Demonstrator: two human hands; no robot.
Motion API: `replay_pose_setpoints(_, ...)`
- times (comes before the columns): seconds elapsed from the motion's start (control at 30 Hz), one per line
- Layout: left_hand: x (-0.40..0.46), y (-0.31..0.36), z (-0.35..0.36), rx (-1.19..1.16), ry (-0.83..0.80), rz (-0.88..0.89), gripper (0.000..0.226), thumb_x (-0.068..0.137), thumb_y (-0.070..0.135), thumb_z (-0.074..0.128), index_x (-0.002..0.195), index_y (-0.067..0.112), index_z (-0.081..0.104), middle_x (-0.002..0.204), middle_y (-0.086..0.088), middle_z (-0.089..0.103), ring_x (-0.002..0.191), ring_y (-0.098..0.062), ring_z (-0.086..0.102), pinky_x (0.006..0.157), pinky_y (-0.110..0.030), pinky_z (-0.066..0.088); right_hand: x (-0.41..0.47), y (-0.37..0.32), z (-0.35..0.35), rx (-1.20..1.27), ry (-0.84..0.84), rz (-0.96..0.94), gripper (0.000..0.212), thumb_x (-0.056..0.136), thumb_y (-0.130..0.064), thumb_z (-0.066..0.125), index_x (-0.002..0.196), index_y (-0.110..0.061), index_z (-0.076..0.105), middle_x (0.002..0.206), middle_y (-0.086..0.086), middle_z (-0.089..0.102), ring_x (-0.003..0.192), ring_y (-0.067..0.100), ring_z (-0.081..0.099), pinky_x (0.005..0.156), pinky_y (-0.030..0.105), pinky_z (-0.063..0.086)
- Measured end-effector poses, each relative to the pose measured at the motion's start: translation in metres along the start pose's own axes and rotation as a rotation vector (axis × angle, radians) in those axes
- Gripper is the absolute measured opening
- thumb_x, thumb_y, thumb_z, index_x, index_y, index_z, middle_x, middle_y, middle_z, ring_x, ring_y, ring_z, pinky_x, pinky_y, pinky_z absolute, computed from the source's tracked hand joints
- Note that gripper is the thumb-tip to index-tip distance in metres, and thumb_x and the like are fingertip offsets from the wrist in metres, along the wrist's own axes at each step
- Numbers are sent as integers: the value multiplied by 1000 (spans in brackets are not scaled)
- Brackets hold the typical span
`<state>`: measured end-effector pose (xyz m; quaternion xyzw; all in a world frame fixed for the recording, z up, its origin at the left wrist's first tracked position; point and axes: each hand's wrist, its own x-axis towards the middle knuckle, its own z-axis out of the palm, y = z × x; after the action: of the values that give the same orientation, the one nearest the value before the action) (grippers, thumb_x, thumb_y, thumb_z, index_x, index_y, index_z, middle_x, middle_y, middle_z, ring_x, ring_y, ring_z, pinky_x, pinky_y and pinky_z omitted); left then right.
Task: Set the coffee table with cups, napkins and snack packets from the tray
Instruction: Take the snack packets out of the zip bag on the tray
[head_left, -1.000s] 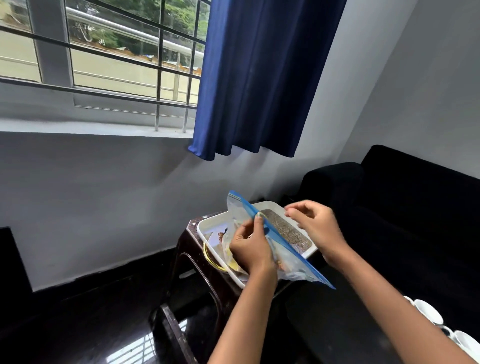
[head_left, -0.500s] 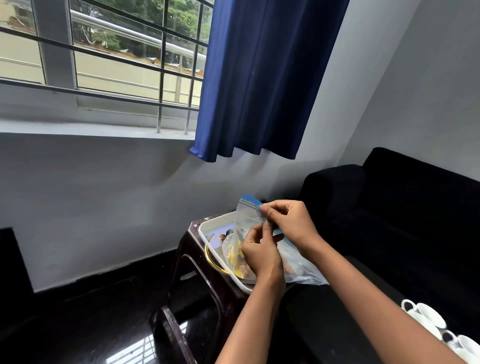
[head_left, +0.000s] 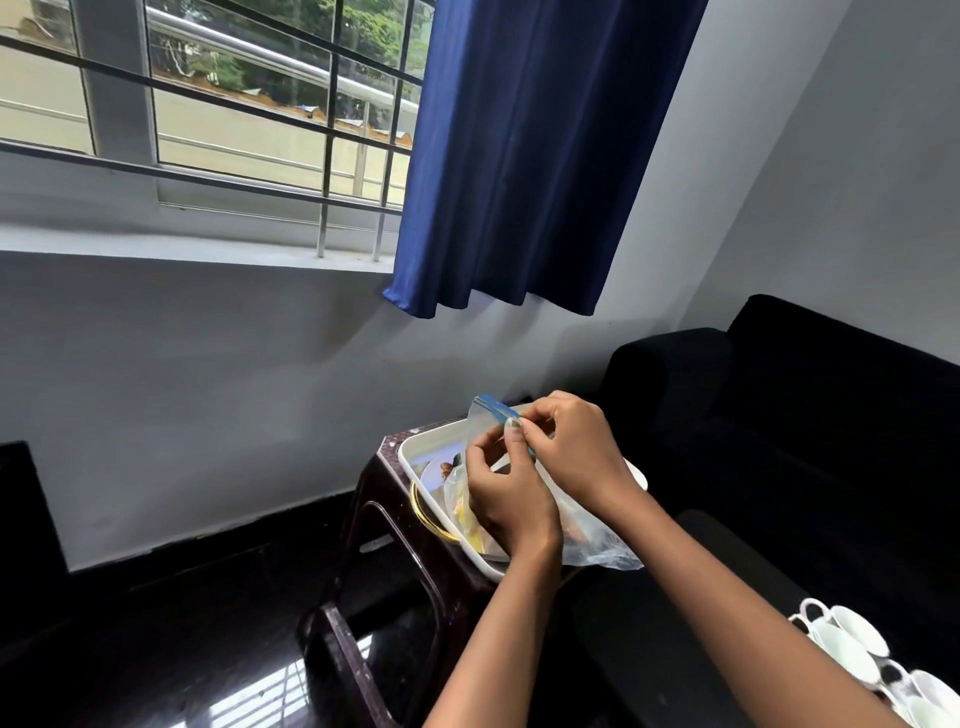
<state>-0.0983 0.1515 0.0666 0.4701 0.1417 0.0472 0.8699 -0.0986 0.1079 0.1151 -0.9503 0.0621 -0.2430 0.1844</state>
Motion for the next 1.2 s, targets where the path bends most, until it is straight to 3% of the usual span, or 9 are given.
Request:
replay_pose_setpoints(0.1,1,0,0,13,15,15,15,89,17,63,75,23,60,82,-2,68,83,-29,68,81,-51,54,-2,0,-4,-41,-17,-11,15,87,-19,60,87,-9,73,85,8,65,82,24,61,77,33,48)
replay_pose_setpoints(0.3,1,4,0,61,86,33,22,77,9,69,62,19,57,65,2,63,60,-14,57,64,-30,47,-11,-1,-3,-96,18,50,20,88,-19,57,80,-7,70,86,9,67,84,27,61,76,40,50)
replay_pose_setpoints(0.63,2,3,-3,118,105,17,14,75,4,69,67,9,58,63,0,61,59,-18,55,65,-33,48,-16,-2,0,-136,20,62,20,88,-17,56,78,-4,67,87,11,67,83,28,61,73,39,50)
replay_pose_setpoints(0.8,-9,1,-3,149,78,56,27,70,2,72,61,17,51,58,8,56,53,-9,51,52,-12,39,-13,2,-3,-147,164,125,14,83,-10,56,71,-2,58,80,13,61,75,31,57,64,39,43)
replay_pose_setpoints(0.83,-10,1,-3,145,78,58,26,71,1,71,62,16,52,59,7,57,54,-12,53,54,-13,40,-12,3,-3,-149,159,123,15,84,-11,56,72,-2,59,81,13,62,76,31,57,65,39,44)
replay_pose_setpoints(1.0,-4,-1,-1,116,121,60,9,80,5,65,76,9,58,68,3,62,69,-23,62,72,-45,55,-11,2,-2,-115,42,57,15,84,-15,59,84,-5,69,88,10,68,86,26,61,77,37,49)
replay_pose_setpoints(1.2,1,2,-2,15,165,29,16,85,10,60,74,20,53,77,1,62,81,-33,65,76,-52,54,-22,6,-9,-116,-22,89,19,79,-13,62,95,-12,73,88,4,73,84,21,66,78,33,53)
